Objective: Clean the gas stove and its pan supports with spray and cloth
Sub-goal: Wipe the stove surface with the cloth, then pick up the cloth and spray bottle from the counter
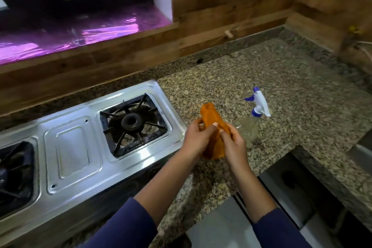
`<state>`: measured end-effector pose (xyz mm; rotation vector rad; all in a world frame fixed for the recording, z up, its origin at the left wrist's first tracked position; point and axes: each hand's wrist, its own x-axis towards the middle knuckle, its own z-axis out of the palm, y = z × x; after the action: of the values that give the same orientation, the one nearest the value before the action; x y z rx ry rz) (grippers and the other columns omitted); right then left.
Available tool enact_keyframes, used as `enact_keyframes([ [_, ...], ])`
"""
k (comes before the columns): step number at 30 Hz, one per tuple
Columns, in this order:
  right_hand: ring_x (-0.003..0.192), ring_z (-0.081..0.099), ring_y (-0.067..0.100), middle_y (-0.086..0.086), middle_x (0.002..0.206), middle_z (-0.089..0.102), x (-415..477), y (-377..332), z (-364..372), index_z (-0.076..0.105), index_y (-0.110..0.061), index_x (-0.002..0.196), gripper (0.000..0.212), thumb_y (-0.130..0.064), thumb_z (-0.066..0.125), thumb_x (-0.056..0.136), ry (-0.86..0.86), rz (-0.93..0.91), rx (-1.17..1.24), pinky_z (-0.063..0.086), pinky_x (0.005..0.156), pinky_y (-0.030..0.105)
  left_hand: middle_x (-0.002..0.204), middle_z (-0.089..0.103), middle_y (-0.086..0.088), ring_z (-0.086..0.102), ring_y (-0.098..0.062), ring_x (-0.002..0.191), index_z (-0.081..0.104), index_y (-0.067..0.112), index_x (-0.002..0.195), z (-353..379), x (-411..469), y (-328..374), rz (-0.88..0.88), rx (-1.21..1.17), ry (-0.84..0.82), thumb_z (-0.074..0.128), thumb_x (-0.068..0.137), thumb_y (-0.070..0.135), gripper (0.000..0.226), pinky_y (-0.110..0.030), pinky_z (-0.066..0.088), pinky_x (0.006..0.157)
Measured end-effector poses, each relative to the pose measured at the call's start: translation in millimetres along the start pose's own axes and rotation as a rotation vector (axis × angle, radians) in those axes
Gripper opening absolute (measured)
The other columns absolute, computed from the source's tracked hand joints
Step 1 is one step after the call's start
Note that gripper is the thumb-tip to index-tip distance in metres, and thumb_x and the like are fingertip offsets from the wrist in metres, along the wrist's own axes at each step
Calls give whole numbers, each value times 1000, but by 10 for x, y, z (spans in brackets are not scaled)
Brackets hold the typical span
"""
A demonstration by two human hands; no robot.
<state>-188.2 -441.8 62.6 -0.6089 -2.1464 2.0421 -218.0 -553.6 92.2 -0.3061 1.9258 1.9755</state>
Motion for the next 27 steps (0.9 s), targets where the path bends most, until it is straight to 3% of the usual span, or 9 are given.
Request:
enact_keyframes([
  [3, 95, 63, 2, -8, 109, 67, -170, 57, -215, 63, -22, 122, 30, -13, 61, 94, -22, -22, 9, 50, 71, 13, 107, 70, -5, 68, -19, 96, 57, 14, 121, 142, -131, -144, -65, -78, -59, 67, 90, 34, 38, -39, 57, 85],
  [6, 95, 63, 3, -1, 111, 67, -266, 169, -366, 67, -21, 117, 29, -21, 66, 88, -12, 6, -46, 49, 67, 11, 106, 70, -5, 68, -17, 92, 58, 16, 117, 206, -225, -264, -140, -131, -97, 65, 93, 28, 28, -30, 55, 73],
  [8, 98, 63, 9, 2, 114, 64, -239, 209, -453, 70, -27, 108, 28, -37, 66, 82, 100, 18, -84, 50, 71, 18, 109, 69, -7, 67, -16, 89, 59, 16, 116, 209, -243, -335, -189, -139, -93, 64, 93, 25, 25, -29, 53, 69],
  [10, 96, 62, 12, 5, 119, 62, -125, 161, -527, 65, -27, 112, 28, -34, 67, 85, 255, 45, -68, 50, 70, 25, 112, 68, -6, 65, -14, 87, 57, 15, 120, 180, -284, -373, -216, -142, -97, 64, 94, 24, 29, -28, 52, 67],
  [13, 115, 57, 20, 5, 138, 50, 277, 11, -648, 43, -25, 138, 61, -31, 72, 84, 369, 74, -123, 51, 79, 31, 118, 66, -5, 65, -20, 96, 54, 15, 127, 136, -332, -425, -245, -150, -125, 65, 93, 29, 38, -31, 52, 71],
  [16, 125, 51, 26, 5, 145, 45, 702, -130, -678, 36, -27, 144, 85, -37, 81, 73, 349, 96, -157, 49, 97, 45, 120, 65, -7, 64, -22, 98, 53, 16, 126, 82, -360, -461, -241, -154, -152, 66, 92, 29, 39, -31, 51, 71],
  [20, 107, 63, 23, 4, 116, 66, 952, -73, -567, 54, -18, 129, 59, -37, 78, 78, 309, 102, -165, 48, 88, 33, 113, 66, -2, 63, -15, 92, 53, 20, 120, -69, -346, -485, -216, -112, -232, 66, 92, 28, 33, -29, 49, 66],
  [24, 85, 62, 17, -1, 85, 64, 774, -5, -494, 61, -13, 103, 27, -38, 64, 92, 342, -4, -226, 43, 72, 25, 111, 66, -2, 64, -22, 98, 52, 15, 127, -173, -321, -429, -222, -53, -261, 65, 92, 28, 40, -43, 53, 84],
  [27, 71, 57, 12, 0, 75, 59, 514, 47, -570, 60, -10, 92, 25, -35, 63, 93, 431, -68, -209, 41, 63, 24, 117, 64, -5, 62, -24, 101, 48, 13, 135, -68, -305, -331, -203, -2, -294, 66, 92, 24, 49, -45, 50, 90],
])
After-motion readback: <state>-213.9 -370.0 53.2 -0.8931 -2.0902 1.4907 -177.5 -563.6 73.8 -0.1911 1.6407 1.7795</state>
